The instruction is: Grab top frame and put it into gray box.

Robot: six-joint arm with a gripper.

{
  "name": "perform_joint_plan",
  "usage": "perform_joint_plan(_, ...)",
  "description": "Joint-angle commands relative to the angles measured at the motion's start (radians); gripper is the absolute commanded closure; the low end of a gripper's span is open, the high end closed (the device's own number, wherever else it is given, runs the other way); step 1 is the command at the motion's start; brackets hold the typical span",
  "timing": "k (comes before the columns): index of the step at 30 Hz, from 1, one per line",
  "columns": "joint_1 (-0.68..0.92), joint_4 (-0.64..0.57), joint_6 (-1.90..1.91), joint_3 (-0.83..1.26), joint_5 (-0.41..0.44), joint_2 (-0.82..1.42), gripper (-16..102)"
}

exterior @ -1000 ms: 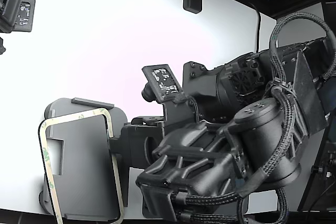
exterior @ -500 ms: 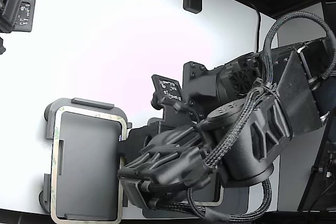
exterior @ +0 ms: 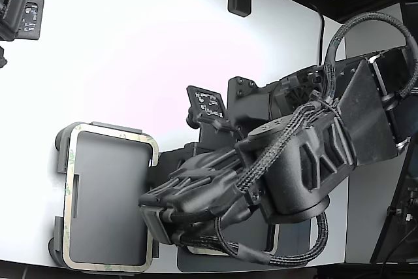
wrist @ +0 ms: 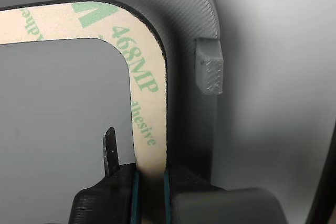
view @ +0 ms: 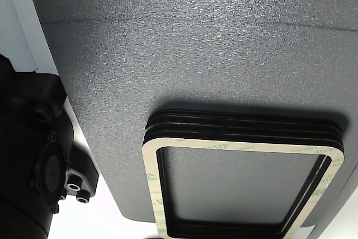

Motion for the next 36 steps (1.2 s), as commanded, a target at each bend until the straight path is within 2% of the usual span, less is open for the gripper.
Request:
perform_joint_plan(1, -0.015, 0.012, -0.002, -0.021, -0.006, 0.032, 98)
perform_joint_plan(36, -0.021, 0.012, -0.006, -0.003, -0.021, 0.000, 98)
